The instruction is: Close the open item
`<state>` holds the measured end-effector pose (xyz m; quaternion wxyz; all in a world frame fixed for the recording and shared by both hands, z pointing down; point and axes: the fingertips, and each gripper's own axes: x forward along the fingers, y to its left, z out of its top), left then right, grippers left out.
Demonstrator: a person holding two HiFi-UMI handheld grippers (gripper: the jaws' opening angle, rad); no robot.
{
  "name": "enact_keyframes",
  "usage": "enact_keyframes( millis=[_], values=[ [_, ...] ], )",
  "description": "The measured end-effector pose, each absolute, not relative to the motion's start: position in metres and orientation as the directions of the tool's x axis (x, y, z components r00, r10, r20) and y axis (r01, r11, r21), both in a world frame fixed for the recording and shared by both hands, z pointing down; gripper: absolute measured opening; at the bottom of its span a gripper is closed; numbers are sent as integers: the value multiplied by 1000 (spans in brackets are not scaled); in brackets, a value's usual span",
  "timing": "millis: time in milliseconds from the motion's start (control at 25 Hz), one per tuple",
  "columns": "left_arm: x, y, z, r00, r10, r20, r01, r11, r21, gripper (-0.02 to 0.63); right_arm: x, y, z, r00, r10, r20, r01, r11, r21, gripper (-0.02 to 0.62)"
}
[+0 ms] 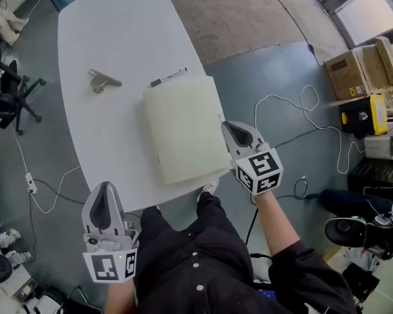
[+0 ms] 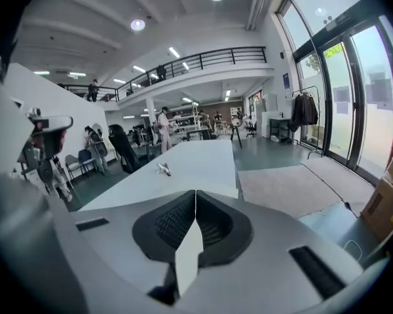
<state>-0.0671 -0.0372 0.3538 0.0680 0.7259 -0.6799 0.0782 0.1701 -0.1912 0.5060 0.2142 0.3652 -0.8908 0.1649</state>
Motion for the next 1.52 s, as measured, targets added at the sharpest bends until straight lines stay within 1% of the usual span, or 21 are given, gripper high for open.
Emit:
enact_keyframes(
  millis=[160,440,640,800,1080,1240,1520],
  values=[
    [-68,-41,340,66,-982,178,-996,-76,-50,15,179,-189,453,-676,-633,377,-721,674,-162,28],
    [-77,-47,310,84,-990,113,-990,-96,-105,15,198,-183,372,-647,-731,217,-760,641,-107,26],
    [-91,-48,297,68,-995,77,-993,-74,-88,16,210,-171,331,-609,-783,126,-792,609,-41,26],
    [-96,-46,288,73,-996,46,-993,-77,-91,15,219,-157,308,-582,-811,63,-813,581,-30,26],
    [-108,-40,274,88,-996,4,-992,-88,-92,16,238,-135,278,-517,-856,-13,-855,517,-43,26],
    [-122,-35,268,52,-998,-31,-996,-50,-78,15,254,-128,273,-477,-879,-16,-878,477,-30,26],
    [-133,-31,270,54,-999,-8,-994,-53,-98,15,283,-117,262,-419,-907,-42,-908,420,-12,26]
  ],
)
